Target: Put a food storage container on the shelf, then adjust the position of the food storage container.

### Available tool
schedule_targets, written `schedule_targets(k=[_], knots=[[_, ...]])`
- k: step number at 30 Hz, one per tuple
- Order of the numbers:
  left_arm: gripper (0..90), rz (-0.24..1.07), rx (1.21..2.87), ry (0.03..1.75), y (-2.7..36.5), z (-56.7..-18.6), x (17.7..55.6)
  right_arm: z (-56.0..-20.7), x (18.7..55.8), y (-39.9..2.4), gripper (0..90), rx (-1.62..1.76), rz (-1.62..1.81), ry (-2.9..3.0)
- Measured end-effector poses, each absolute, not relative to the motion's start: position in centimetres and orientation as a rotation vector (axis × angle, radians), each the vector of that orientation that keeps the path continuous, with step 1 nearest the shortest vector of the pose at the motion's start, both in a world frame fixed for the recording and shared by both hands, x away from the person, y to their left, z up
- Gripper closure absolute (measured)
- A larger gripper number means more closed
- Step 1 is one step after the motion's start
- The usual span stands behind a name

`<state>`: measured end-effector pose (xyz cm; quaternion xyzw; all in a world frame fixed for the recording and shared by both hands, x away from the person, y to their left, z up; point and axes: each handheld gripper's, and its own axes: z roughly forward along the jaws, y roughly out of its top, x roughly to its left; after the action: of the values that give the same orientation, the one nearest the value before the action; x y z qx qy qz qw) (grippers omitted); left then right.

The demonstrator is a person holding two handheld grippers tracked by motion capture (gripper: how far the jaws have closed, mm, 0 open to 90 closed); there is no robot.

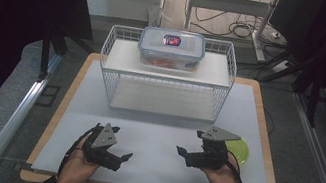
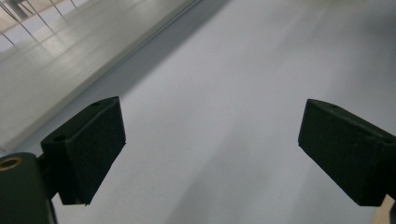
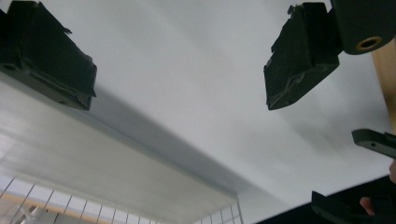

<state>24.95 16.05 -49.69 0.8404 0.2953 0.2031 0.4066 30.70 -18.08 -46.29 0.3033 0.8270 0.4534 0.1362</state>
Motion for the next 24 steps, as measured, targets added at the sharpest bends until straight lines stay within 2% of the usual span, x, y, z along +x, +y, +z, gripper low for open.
schedule_targets(k=[16,19,23,24], knots=[[7.5,0.430,1.996,0.797,17.3,-49.8,24.7,-46.5,30.9,-19.4,3.6,0.988,1.248,2.465],[7.7,0.435,1.997,0.798,17.3,-49.8,24.7,-45.9,31.1,-20.2,14.4,1.024,1.225,2.437],[7.8,0.431,2.009,0.797,17.2,-50.0,24.8,-44.9,31.4,-22.3,44.9,1.070,1.201,2.409],[7.8,0.432,2.012,0.795,17.2,-50.1,24.8,-44.8,31.5,-22.9,49.4,1.071,1.190,2.405]])
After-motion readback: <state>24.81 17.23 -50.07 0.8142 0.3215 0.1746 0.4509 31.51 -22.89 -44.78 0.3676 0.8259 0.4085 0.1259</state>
